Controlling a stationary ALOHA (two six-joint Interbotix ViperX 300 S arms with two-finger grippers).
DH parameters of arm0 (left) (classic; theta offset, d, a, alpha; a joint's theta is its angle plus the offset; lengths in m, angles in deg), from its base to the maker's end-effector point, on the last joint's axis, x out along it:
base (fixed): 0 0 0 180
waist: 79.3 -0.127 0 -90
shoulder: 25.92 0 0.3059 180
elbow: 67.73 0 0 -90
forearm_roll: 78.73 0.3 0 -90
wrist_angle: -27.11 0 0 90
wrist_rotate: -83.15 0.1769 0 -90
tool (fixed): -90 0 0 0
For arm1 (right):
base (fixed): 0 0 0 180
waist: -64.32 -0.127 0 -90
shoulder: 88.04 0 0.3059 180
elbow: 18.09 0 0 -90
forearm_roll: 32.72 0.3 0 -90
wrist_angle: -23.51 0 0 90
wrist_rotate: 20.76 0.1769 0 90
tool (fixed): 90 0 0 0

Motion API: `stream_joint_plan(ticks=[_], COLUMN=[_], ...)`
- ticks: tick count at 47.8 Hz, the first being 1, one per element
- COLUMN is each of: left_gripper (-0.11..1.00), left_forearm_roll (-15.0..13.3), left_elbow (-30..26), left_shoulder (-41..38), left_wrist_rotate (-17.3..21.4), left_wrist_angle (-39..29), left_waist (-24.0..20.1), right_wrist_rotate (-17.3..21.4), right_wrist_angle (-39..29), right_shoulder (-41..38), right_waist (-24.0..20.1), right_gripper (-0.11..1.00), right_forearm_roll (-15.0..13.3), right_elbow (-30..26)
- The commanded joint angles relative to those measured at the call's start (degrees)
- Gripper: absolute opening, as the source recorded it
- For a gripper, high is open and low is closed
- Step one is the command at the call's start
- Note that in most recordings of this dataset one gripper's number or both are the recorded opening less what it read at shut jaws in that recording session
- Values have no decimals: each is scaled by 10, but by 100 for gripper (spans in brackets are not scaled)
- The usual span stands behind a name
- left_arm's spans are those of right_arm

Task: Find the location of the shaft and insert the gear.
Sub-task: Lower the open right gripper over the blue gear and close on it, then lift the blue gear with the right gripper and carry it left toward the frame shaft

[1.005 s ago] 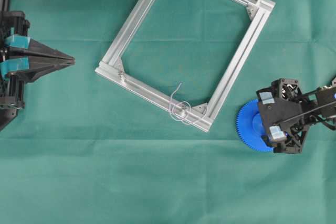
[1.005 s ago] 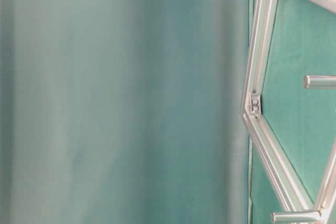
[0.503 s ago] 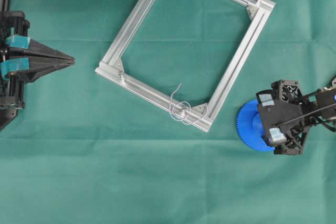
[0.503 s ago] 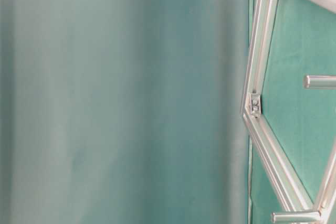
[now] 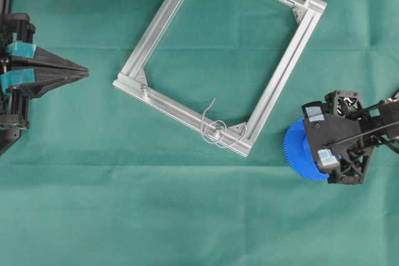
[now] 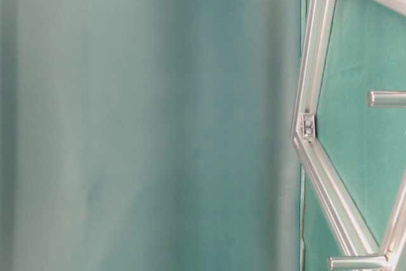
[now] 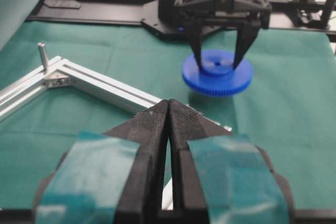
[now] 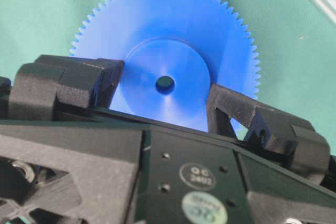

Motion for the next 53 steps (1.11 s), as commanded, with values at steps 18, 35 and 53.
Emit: stream_joint_plan(ticks=[18,35,53], left_gripper=[2,2,2], left_forearm_roll=[-1,-1,-2], left_elbow=[-14,-14,-20], left_shoulder=[-6,-6,-6], left_wrist_rotate=[-2,-2,-6], left_wrist_angle=[3,3,3], left_waist=[0,0,0], right_wrist_rotate=[1,50,62], right_wrist_angle=[-102,-107,-98], right_shoulder=[53,44,-46], right_waist=[-2,-2,-1], right_gripper=[69,69,69], right_forearm_roll=[-19,-55,-87], right_elbow=[-95,-120,-207])
